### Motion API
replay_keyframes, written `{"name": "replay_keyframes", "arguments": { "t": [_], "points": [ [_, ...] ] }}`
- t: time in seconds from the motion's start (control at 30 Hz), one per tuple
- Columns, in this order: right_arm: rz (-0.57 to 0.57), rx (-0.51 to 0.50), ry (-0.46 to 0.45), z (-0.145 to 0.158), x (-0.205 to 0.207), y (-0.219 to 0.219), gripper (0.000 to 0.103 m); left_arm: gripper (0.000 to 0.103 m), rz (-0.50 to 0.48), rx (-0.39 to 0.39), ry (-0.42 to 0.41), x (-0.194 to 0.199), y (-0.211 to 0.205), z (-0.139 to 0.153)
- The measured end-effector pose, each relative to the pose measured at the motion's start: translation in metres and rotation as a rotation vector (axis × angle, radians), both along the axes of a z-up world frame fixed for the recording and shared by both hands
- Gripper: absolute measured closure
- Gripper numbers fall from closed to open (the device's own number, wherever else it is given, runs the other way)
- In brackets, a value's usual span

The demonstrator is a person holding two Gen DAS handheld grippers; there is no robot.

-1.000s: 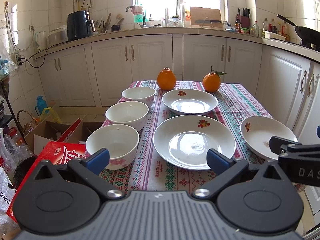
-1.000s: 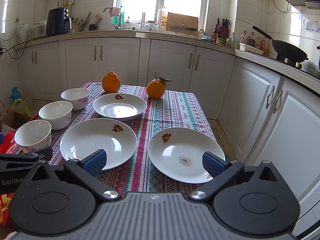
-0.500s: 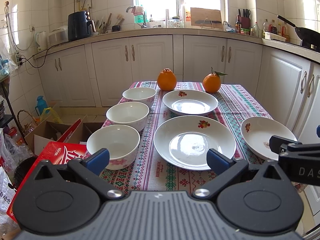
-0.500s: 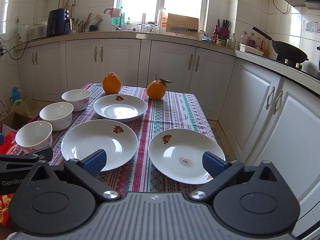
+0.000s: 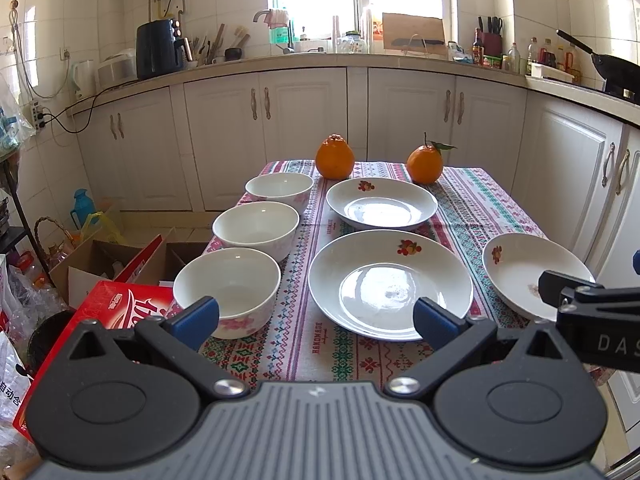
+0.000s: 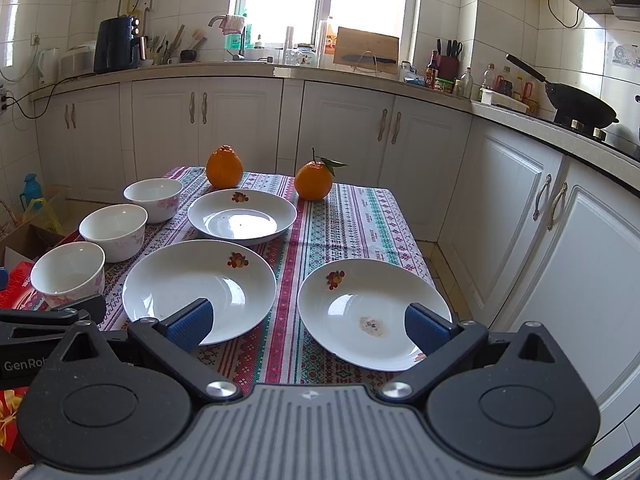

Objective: Organize plates and bowls

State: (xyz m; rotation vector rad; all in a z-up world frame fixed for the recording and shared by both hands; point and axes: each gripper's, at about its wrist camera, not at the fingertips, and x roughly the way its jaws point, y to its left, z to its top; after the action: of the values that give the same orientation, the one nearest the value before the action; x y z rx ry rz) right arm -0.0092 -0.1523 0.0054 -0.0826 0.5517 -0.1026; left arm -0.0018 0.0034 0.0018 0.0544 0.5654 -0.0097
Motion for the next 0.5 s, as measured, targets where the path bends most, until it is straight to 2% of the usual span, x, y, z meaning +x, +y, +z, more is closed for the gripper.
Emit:
{"name": "replay_keyframes", "arguments": {
  "t": [0.5],
  "points": [
    [0.014, 0.009, 0.007, 0.0, 0.009, -0.009, 0.0, 0.001, -0.045, -0.001, -0.004, 0.012, -0.003, -0.001]
  ]
}}
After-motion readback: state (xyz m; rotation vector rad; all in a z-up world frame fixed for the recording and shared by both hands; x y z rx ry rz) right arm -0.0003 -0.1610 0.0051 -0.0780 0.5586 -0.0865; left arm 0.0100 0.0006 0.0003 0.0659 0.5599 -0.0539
